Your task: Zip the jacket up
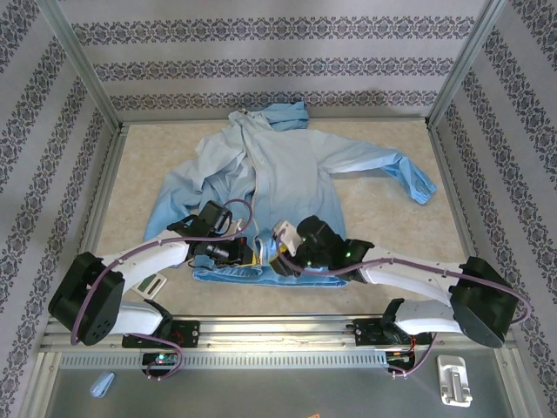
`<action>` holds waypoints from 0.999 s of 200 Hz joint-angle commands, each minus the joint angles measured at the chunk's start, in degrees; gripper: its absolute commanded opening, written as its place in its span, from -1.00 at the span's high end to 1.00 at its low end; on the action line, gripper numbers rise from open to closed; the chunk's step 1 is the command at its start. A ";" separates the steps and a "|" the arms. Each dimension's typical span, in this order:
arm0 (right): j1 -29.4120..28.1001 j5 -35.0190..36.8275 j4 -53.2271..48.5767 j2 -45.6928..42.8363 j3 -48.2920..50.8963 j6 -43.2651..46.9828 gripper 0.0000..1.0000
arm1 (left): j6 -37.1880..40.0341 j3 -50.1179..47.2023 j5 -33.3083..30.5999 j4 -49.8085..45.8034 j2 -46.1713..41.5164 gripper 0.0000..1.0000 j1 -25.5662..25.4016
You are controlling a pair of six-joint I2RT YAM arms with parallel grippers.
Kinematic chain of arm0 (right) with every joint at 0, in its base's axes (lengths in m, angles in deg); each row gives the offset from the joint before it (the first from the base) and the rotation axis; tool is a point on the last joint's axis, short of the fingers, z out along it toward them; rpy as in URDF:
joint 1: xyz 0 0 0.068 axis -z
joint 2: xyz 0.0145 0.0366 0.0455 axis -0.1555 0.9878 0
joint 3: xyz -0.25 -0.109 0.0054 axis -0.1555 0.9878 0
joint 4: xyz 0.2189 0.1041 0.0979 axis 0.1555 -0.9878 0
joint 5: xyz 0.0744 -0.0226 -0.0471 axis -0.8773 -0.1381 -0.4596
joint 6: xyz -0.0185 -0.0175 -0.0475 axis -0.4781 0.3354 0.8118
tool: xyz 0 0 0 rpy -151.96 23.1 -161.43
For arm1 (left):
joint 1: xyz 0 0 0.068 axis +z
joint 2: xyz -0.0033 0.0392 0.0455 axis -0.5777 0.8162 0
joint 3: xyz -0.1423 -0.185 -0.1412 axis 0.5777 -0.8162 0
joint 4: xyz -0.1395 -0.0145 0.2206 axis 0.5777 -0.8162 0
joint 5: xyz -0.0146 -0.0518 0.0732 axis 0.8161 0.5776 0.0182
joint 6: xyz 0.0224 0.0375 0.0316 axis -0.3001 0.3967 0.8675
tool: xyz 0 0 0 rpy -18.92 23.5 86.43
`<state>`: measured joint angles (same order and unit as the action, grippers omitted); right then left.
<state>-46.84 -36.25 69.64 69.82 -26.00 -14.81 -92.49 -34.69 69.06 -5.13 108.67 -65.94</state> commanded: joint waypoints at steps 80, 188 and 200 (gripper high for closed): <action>-13.19 28.61 -1.88 9.45 -6.09 23.67 0.12 | -1.95 1.09 1.33 -3.30 -3.81 1.00 -1.31; -13.56 26.03 4.02 14.85 -6.99 23.68 0.17 | -2.22 0.64 1.84 -3.08 -4.81 1.00 -1.34; -13.57 25.94 4.43 15.26 -6.99 23.50 0.17 | -2.32 0.50 1.95 -3.01 -5.05 1.00 -1.34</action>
<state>-59.93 -10.02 71.63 83.74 -32.08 8.53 -94.43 -34.39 69.74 -6.53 105.11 -66.42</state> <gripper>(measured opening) 0.413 0.050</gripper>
